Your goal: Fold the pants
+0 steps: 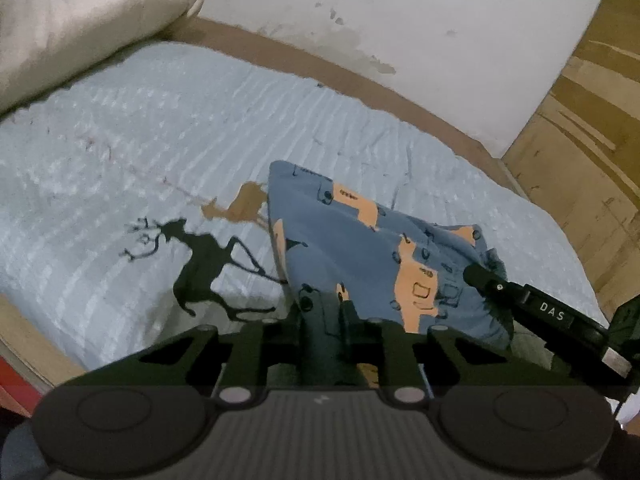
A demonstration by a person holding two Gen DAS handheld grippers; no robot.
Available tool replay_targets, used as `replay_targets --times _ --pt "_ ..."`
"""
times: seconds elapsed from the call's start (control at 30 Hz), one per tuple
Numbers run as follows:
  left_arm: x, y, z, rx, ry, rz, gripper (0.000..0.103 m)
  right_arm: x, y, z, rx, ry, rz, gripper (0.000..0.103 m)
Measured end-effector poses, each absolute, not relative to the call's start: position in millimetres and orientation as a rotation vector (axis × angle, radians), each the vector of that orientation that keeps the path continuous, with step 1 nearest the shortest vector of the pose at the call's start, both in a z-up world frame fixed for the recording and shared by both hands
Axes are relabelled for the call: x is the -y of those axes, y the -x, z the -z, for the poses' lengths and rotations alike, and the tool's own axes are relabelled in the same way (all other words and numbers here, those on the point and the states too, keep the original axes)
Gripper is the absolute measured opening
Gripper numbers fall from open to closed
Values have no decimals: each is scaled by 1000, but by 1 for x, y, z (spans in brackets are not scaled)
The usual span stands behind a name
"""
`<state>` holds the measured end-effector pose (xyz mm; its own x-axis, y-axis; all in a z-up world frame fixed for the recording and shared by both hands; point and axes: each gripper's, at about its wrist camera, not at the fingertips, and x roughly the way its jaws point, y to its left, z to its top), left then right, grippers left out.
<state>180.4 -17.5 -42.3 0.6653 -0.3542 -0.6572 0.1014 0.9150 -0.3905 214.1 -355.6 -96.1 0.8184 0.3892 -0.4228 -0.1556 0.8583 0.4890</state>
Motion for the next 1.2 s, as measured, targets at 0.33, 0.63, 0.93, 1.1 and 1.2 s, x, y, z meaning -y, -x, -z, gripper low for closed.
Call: replay_targets --times 0.33,0.63,0.93,1.1,1.2 --pt "-8 -157 21 -795 405 356 17 335 -163 45 -430 -390 -259 18" --pt "-21 -186 -10 -689 351 311 16 313 -168 17 -401 -323 -323 17" --pt "-13 -297 -3 -615 257 170 17 278 -268 0 -312 -306 -278 17" --pt "-11 -344 47 -747 243 154 17 264 -326 29 -409 -296 -219 17" --pt "-17 -347 66 -767 269 160 20 263 -350 57 -500 -300 -193 18"
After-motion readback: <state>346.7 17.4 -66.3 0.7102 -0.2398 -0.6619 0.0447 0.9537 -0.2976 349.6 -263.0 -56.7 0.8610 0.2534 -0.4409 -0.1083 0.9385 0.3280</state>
